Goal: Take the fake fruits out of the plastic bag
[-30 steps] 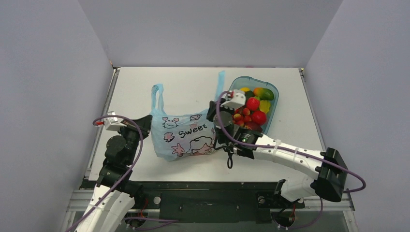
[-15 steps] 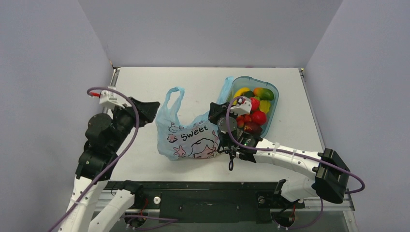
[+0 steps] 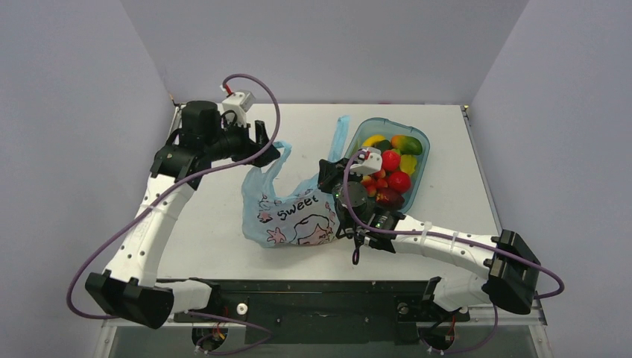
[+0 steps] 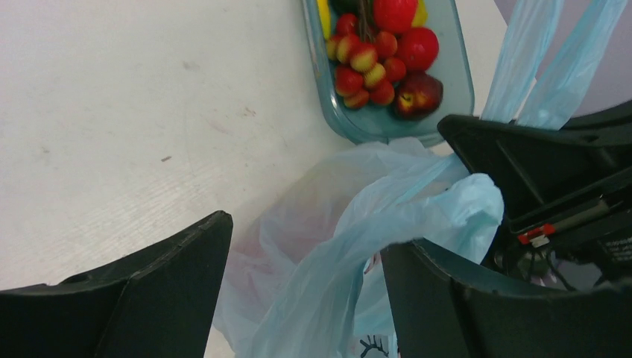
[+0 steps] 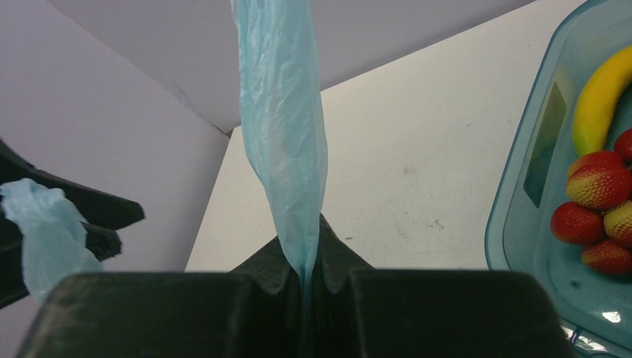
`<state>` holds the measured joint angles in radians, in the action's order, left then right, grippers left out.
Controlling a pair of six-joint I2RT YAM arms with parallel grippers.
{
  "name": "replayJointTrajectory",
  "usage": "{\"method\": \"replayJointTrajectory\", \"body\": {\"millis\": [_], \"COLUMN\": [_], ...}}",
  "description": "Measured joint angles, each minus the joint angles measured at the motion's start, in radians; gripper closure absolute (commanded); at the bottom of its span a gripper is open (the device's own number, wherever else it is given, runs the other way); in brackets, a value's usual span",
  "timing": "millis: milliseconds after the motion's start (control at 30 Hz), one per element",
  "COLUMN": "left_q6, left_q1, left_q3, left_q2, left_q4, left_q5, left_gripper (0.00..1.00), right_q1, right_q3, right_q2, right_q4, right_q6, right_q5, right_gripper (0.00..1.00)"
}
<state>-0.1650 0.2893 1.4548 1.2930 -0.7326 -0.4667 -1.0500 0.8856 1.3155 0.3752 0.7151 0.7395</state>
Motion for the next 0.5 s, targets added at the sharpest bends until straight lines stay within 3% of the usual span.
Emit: {"method": "replayJointTrajectory", "body": {"millis": [33, 67, 100, 133, 200, 300, 367, 400, 500], "left_q6": [0.024, 0.047, 0.055, 0.063, 0.068, 0.039, 0.013, -0.009, -0.037], "left_q1": [-0.004, -0.005, -0.005, -0.005, -0.010, -0.030, -0.038, -0.043, -0.071], "left_q3": [0.000, 0.001, 0.001, 0.001, 0.008, 0.061, 0.101, 0.132, 0.169], "left_q2": [0.023, 0.043, 0.055, 0.061, 0.066, 0.065, 0.057, 0.043, 0.016], "left_q4": [-0.014, -0.030, -0.043, -0.050, -0.061, -0.072, -0.069, -0.065, -0.037], "left_q5": [-0.047, -0.093, -0.126, -0.145, -0.151, -0.024, 0.130, 0.289, 0.508], "left_gripper": [0.62, 0.74, 0.94, 0.98, 1.00, 1.00, 1.00, 1.00, 1.00], "right_q1": [0.000, 0.000, 0.000, 0.000, 0.000, 0.002, 0.003, 0.009, 0.025], "right_q3": [0.000, 0.000, 0.000, 0.000, 0.006, 0.074, 0.159, 0.246, 0.394], "right_q2": [-0.003, -0.004, -0.005, -0.005, 0.001, 0.060, 0.132, 0.208, 0.331], "right_q4": [0.003, 0.007, 0.011, 0.013, 0.013, 0.018, 0.020, 0.025, 0.034], "right_q6": [-0.008, -0.016, -0.024, -0.028, -0.042, -0.068, -0.090, -0.117, -0.162], "right_q5": [-0.005, -0.008, -0.012, -0.015, -0.020, -0.022, -0.021, -0.018, -0.018], "right_gripper": [1.00, 1.00, 1.00, 1.00, 1.00, 1.00, 1.00, 1.00, 1.00]}}
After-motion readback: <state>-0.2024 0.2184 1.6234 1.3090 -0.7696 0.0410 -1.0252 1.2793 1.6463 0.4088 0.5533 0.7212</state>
